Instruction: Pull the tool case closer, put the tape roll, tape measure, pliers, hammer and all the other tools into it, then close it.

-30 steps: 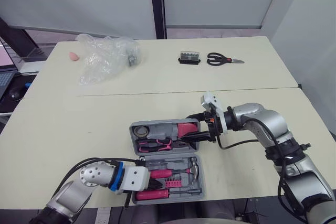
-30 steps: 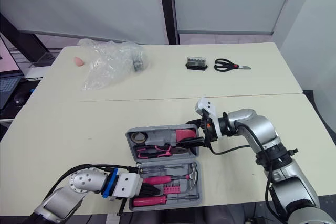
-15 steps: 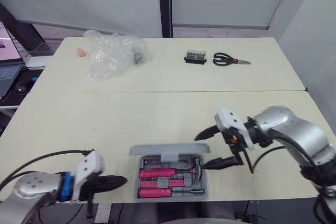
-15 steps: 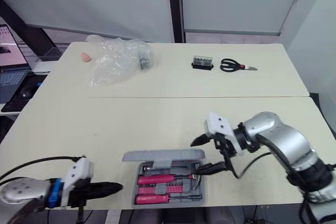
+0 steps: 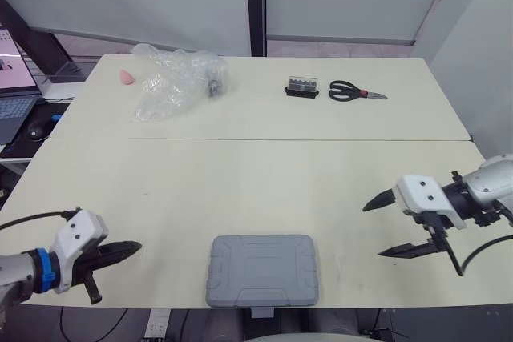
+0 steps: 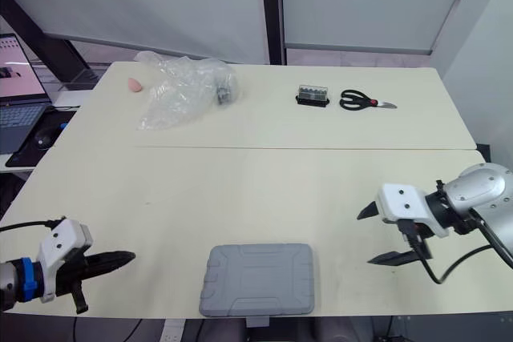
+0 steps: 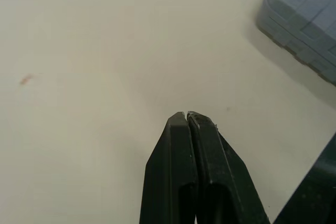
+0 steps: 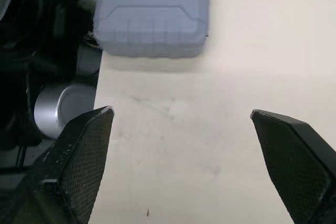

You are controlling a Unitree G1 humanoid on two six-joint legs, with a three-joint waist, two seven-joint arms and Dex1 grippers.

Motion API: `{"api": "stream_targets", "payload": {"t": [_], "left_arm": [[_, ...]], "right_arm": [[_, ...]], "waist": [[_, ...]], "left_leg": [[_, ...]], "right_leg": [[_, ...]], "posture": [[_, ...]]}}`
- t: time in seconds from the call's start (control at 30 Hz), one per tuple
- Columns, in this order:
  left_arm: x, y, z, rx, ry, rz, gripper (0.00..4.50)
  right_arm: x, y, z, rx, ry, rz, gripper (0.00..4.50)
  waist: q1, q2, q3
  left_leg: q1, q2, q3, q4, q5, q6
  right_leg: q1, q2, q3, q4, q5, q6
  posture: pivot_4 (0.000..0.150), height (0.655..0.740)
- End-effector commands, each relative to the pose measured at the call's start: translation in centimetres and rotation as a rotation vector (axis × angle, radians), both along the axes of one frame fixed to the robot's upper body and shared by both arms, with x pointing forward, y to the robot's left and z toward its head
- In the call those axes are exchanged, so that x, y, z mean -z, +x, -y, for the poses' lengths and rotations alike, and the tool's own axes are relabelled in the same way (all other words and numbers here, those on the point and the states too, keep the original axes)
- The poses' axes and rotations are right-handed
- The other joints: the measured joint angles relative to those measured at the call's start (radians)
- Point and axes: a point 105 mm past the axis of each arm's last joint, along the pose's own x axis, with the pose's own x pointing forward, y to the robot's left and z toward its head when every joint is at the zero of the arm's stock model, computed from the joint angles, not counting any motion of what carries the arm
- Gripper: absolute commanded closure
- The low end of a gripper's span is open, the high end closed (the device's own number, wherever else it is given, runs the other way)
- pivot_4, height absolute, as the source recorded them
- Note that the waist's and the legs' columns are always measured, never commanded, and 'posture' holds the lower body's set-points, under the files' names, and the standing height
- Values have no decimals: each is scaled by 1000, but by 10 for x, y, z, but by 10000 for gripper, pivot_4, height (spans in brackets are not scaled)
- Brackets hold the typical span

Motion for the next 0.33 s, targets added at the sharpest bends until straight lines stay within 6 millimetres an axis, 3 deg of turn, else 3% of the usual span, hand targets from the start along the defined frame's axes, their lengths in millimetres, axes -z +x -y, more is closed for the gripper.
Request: {"api": "stream_targets", "payload": {"t": [0.03, 0.33], "left_arm": [[-13, 3, -2, 33, 43, 27, 45000], [-5, -6, -1, 40, 52, -38, 45000]], "right_arm": [[-15, 5, 7, -50, -3, 79, 476], [-18, 21, 1, -38, 50, 111, 476]], "waist": [[-1, 0, 0], [-10, 0, 0]], "left_leg": [[0, 0, 0, 0, 0, 0], [1, 0, 0, 0, 0, 0]], "right_leg": [[0, 0, 0, 0, 0, 0], [1, 0, 0, 1, 0, 0]], "posture": [[1500, 7400], [1500, 7400]]}}
